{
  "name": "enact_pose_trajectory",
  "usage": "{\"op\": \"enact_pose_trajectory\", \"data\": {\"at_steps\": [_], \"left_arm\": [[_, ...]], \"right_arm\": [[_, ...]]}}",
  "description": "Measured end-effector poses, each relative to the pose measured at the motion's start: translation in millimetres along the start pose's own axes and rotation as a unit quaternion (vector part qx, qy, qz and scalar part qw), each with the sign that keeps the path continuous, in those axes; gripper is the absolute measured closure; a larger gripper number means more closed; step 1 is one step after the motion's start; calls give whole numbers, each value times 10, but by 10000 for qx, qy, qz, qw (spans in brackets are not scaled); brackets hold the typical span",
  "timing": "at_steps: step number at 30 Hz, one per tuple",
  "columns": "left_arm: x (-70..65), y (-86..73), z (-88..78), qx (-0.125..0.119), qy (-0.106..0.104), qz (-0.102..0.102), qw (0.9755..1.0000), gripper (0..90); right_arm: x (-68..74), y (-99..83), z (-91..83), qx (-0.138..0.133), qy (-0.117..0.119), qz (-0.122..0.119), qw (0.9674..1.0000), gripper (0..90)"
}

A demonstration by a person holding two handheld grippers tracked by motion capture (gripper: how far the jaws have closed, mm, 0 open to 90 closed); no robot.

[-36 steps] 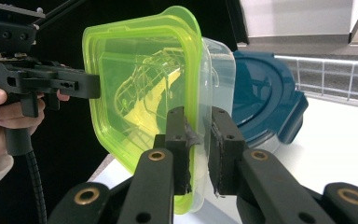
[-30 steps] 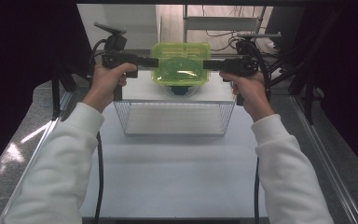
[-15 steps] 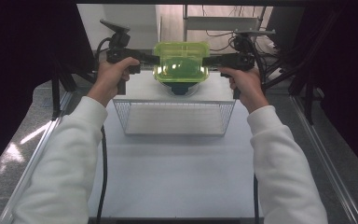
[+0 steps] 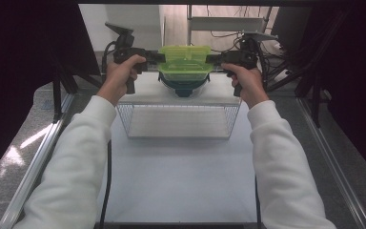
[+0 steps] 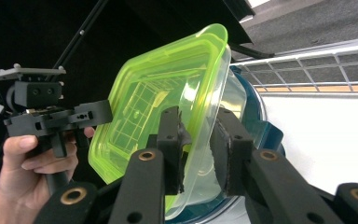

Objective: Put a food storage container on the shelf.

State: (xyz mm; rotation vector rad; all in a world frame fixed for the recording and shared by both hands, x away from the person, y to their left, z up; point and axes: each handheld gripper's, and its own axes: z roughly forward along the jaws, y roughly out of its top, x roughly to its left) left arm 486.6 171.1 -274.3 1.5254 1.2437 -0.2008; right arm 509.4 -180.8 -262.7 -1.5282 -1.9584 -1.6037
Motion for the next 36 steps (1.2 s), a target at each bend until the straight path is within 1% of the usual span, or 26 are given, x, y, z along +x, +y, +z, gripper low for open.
{"op": "enact_pose_trajectory", "data": {"at_steps": [5,6,8,9,10,11,13,14,15,16,19,20,21,22,23,25,26,27,28,29,30,31,32,34,35,36], "left_arm": [[18,-12,37,-49,19,28,10000,684],[17,-18,42,-51,1,37,10000,676],[10,-29,43,-87,36,95,9999,660],[5,-31,46,-91,80,128,9998,627],[1,-32,49,-89,123,130,9998,552],[-4,-35,53,-105,215,166,9996,495],[-24,-47,37,-239,428,267,9984,411],[-33,-51,24,-294,494,310,9979,359],[-54,-63,-13,-413,512,357,9972,325],[-68,-73,-39,-459,526,392,9968,301],[-152,-136,-156,-535,646,651,9943,299],[-185,-179,-206,-536,611,744,9939,295],[-204,-210,-238,-523,584,802,9937,290],[-223,-244,-270,-516,586,862,9932,285],[-252,-306,-323,-528,619,949,9922,280],[-290,-427,-411,-535,620,1077,9908,274],[-304,-477,-443,-523,642,1134,9901,272],[-321,-568,-498,-515,699,1216,9888,271],[-335,-668,-550,-487,738,1271,9879,271],[-343,-734,-581,-464,738,1345,9871,269],[-350,-801,-610,-447,758,1434,9857,269],[-361,-922,-655,-415,852,1556,9833,268],[-362,-1028,-691,-401,912,1627,9816,266],[-345,-1217,-740,-337,883,1725,9805,267],[-321,-1351,-770,-312,870,1762,9800,266],[-303,-1431,-783,-286,874,1776,9798,267]], "right_arm": [[-44,-4,33,-77,36,154,9998,702],[-51,-11,44,-92,21,157,9998,683],[-52,-21,51,-119,24,185,9998,660],[-59,-26,55,-133,43,171,9998,646],[-58,-30,55,-148,58,210,9997,617],[-58,-34,56,-176,64,217,9996,588],[-45,-47,42,-247,93,191,9995,510],[-32,-53,28,-295,69,181,9994,442],[-20,-59,12,-349,0,138,9993,400],[12,-71,-43,-435,-104,-23,9990,378],[73,-118,-196,-516,-212,-354,9978,339],[93,-146,-259,-533,-225,-488,9971,338],[119,-190,-340,-523,-237,-672,9961,335],[131,-221,-389,-519,-255,-806,9951,331],[145,-254,-437,-508,-273,-903,9942,329],[173,-371,-573,-466,-299,-1209,9911,323],[184,-430,-634,-437,-330,-1315,9898,319],[189,-477,-678,-437,-367,-1418,9883,316],[196,-559,-748,-399,-436,-1570,9858,313],[201,-650,-811,-367,-476,-1713,9834,311],[204,-710,-847,-357,-498,-1805,9817,308],[208,-774,-884,-340,-541,-1891,9799,305],[205,-887,-940,-299,-597,-2051,9765,302],[179,-1088,-1003,-214,-624,-2264,9718,289],[163,-1165,-1023,-193,-632,-2322,9704,285],[125,-1285,-1050,-146,-637,-2389,9689,279]]}}
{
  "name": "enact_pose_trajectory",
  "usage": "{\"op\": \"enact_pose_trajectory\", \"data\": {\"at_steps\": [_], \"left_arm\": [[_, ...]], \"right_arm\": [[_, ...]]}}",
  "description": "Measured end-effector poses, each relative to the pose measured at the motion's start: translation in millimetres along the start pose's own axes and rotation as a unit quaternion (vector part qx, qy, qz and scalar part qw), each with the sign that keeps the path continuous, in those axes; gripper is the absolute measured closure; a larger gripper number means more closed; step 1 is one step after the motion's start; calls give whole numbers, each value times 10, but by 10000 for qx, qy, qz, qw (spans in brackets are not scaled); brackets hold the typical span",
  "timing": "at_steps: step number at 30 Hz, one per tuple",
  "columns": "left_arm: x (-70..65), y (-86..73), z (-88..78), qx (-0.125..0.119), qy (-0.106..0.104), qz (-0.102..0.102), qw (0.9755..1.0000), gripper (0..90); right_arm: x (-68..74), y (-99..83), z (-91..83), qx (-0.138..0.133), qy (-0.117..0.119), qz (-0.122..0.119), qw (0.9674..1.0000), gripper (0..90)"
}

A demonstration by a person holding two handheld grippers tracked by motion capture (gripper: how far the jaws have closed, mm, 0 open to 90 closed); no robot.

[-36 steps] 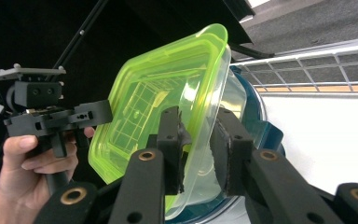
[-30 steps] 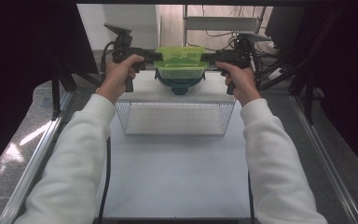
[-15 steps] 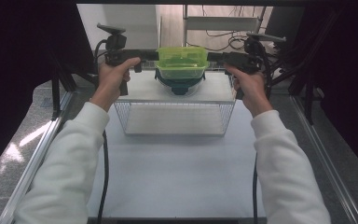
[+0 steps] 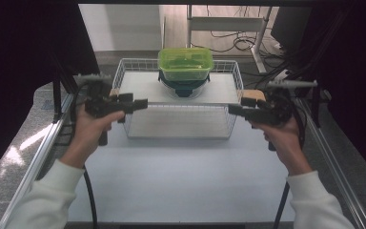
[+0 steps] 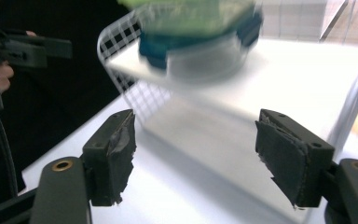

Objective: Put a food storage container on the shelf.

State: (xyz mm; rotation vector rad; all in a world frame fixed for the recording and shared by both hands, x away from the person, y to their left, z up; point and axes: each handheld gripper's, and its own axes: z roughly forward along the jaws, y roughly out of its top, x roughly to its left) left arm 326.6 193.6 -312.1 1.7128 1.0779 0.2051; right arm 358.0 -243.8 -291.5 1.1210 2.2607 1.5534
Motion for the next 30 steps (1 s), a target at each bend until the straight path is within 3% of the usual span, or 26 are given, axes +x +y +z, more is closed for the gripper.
{"op": "enact_pose_trajectory", "data": {"at_steps": [2,5,7,11,15,21,30], "left_arm": [[2,-208,-19,140,-33,64,9999,275],[13,-543,-25,323,91,162,9993,275],[29,-698,-36,361,151,142,9991,276],[66,-1033,0,461,139,-90,9988,278],[66,-1335,100,724,230,-72,9971,277],[40,-1454,139,852,195,-105,9961,278],[-10,-1468,169,876,438,65,9952,248]], "right_arm": [[14,-190,-36,52,19,-63,10000,275],[11,-449,-67,130,21,-74,9999,269],[14,-613,-77,240,-50,-92,9997,264],[5,-938,-60,419,-150,-81,9990,250],[-2,-1225,-35,640,-269,13,9976,248],[-37,-1441,-25,821,-440,101,9956,238],[-31,-1439,-41,731,-539,61,9958,188]]}}
